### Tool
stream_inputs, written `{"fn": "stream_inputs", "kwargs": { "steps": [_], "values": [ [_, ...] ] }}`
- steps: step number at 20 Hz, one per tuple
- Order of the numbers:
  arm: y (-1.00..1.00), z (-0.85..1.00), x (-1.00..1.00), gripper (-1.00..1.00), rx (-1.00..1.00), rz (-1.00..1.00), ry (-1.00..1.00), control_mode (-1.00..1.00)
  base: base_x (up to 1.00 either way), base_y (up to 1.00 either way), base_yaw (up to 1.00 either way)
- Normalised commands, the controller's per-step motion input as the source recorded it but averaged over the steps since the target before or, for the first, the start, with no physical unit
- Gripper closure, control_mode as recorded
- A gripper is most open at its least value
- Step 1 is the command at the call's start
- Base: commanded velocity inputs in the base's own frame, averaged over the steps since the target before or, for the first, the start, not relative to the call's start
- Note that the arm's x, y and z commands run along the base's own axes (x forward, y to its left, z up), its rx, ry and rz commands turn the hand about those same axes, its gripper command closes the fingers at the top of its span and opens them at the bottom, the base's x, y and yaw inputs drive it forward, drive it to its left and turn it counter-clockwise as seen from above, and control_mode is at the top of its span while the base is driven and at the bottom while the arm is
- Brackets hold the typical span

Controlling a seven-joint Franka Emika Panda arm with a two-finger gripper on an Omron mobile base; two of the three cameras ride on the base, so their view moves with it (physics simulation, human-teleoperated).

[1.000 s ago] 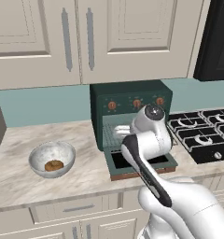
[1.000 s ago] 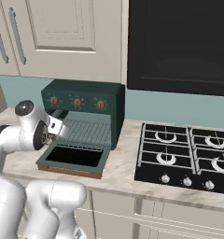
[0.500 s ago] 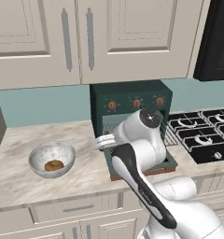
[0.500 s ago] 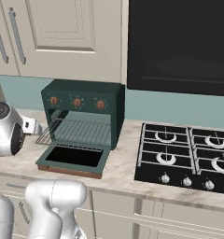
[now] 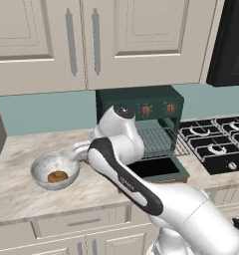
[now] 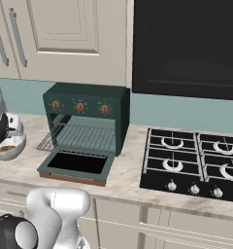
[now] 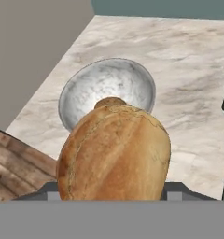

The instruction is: Pick up the heated bread from the toaster oven and place it in the bowl. Then move the bread bowl to the dining counter.

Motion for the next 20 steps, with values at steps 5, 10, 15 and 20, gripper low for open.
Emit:
{"fn": "stream_inputs", "kwargs": {
  "steps": [5,10,15,20],
  "values": [
    [0.37,-0.29,0.06,1.00,-0.01,0.02,0.00,-1.00,0.00,0.00,0.00],
    [0.51,-0.36,0.32,1.00,-0.03,0.00,0.00,-1.00,0.00,0.00,0.00],
    [0.41,-0.39,0.44,1.00,-0.04,0.00,-0.01,-1.00,0.00,0.00,0.00],
    [0.19,-0.33,0.35,-1.00,-0.01,0.00,0.00,-1.00,0.00,0.00,0.00]
  ]
}}
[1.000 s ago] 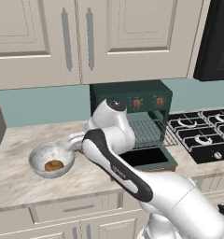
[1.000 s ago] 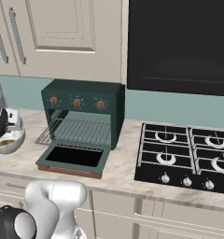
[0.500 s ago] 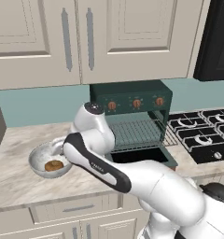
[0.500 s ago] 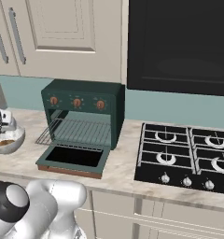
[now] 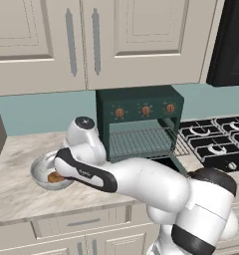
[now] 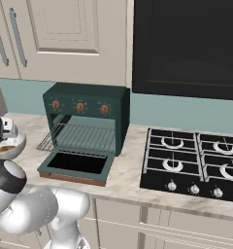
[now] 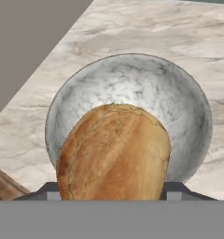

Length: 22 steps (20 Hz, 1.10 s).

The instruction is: Pick up the heated bread from the toaster oven and place it in the bowl. Then move the bread bowl to the dining counter.

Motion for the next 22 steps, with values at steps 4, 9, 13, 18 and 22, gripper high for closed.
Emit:
{"fn": "stream_inputs", "kwargs": {
  "steps": [4,9,13,18,22],
  "values": [
    [0.24,-0.24,0.38,-1.00,-0.03,0.00,0.00,-1.00,0.00,0.00,0.00],
    [0.08,-0.05,0.00,-1.00,0.00,-0.10,0.00,-1.00,0.00,0.00,0.00],
    [-0.19,0.23,-0.62,-1.00,0.03,-0.24,0.00,-1.00,0.00,0.00,0.00],
    [-0.65,0.27,-0.89,-1.00,0.13,-0.29,0.00,-1.00,0.00,0.00,0.00],
    [-0.70,0.02,-0.19,-1.00,0.06,-0.16,0.04,-1.00,0.00,0.00,0.00]
  ]
}}
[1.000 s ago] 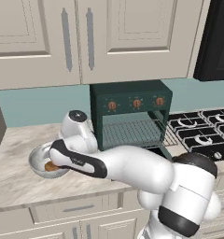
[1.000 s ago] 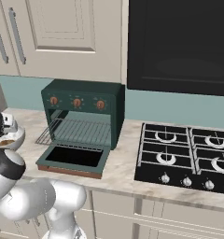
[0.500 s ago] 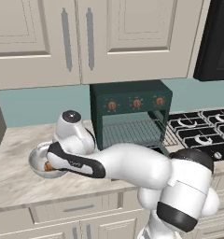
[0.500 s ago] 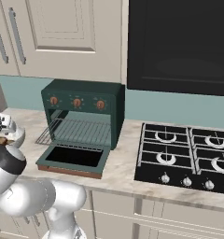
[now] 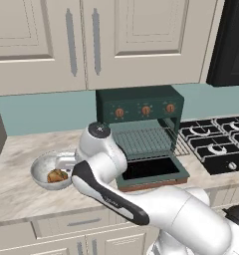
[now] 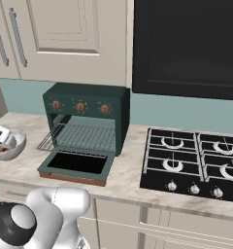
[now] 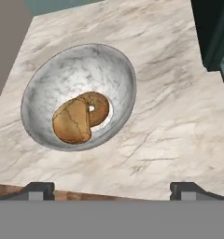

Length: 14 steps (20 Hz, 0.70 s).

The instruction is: Pick up the heated bread from the toaster oven and place it in the bowl. Then move the bread bowl to the dining counter.

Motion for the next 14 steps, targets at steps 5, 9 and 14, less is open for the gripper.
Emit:
{"fn": "stream_inputs", "kwargs": {
  "steps": [5,9,14],
  "values": [
    [-0.34,-0.03,0.29,-1.00,0.05,-0.05,0.10,-1.00,0.00,0.00,0.00],
    [0.01,-0.02,0.35,-1.00,0.02,-0.08,0.08,-1.00,0.00,0.00,0.00],
    [0.02,-0.20,0.33,-1.00,0.02,-0.05,0.11,-1.00,0.00,0.00,0.00]
  ]
}}
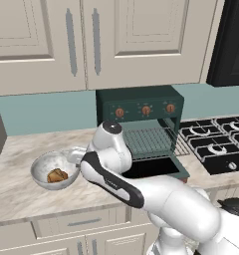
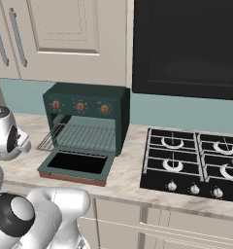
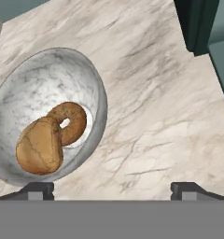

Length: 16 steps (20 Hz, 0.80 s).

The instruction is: Pick up the heated bread from the toaster oven and place it in the bowl. Then move the bread bowl to the dining counter.

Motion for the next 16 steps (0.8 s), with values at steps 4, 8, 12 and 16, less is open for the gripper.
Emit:
{"fn": "stream_inputs", "kwargs": {
  "steps": [4,8,12,16],
  "values": [
    [0.19,-0.28,0.41,-1.00,0.00,-0.05,0.07,-1.00,0.00,0.00,0.00],
    [0.29,-0.31,0.47,-1.00,0.00,-0.05,0.06,-1.00,0.00,0.00,0.00],
    [0.34,-0.39,0.37,-1.00,0.00,-0.04,0.07,-1.00,0.00,0.00,0.00],
    [0.33,-0.48,0.18,1.00,0.00,-0.02,0.09,-1.00,0.00,0.00,0.00]
  ]
}}
